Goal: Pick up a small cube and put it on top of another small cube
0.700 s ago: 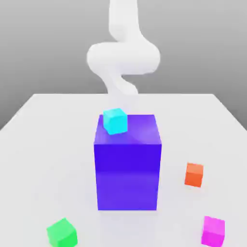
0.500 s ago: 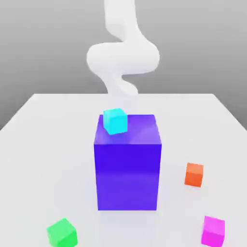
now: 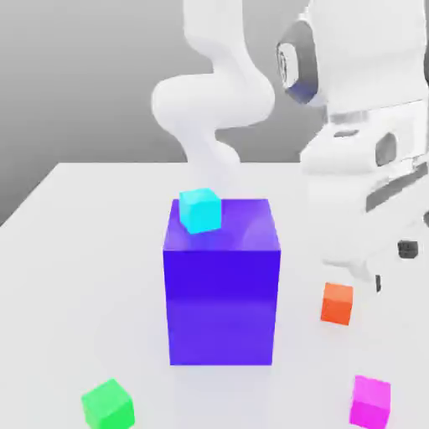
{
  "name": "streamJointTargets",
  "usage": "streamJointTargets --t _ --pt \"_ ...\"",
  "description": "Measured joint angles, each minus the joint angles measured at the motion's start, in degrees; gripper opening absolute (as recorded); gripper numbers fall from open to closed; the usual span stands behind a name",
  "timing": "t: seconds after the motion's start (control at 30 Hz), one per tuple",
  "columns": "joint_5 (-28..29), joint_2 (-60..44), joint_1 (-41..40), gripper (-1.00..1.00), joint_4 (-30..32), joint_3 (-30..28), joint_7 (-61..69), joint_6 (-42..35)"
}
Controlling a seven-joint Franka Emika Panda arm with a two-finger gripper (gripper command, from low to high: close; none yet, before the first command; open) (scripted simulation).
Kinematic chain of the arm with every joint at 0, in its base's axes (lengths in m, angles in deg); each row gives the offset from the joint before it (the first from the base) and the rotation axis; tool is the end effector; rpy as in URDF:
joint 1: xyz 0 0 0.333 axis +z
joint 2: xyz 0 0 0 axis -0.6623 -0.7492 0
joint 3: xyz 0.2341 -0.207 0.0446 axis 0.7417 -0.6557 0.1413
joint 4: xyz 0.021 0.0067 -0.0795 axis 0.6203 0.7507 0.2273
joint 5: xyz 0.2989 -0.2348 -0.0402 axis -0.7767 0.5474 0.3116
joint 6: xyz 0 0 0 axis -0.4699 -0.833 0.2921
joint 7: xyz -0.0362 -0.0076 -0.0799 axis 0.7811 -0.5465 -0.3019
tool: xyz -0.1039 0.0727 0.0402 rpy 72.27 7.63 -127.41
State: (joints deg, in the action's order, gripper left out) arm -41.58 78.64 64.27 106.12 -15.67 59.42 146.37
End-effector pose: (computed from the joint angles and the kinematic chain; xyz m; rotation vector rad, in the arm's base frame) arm 0.4954 0.1839 0.3157 -2.9832 -0.2067 -0.2369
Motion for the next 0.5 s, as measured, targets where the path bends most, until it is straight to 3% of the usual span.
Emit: streamJointTargets --t 0.27,0.4,0.43,0.5 --pt "7.72 -15.46 3.45 0.00 0.56 0.89 5.57 6.21" --pt "8.18 -23.79 3.68 0.00 -0.93 1.08 6.16 12.29" --pt "8.12 -25.11 3.62 -1.00 -1.19 1.16 6.22 13.32" --pt "8.12 -25.11 3.62 -1.00 -1.19 1.17 6.22 13.31"
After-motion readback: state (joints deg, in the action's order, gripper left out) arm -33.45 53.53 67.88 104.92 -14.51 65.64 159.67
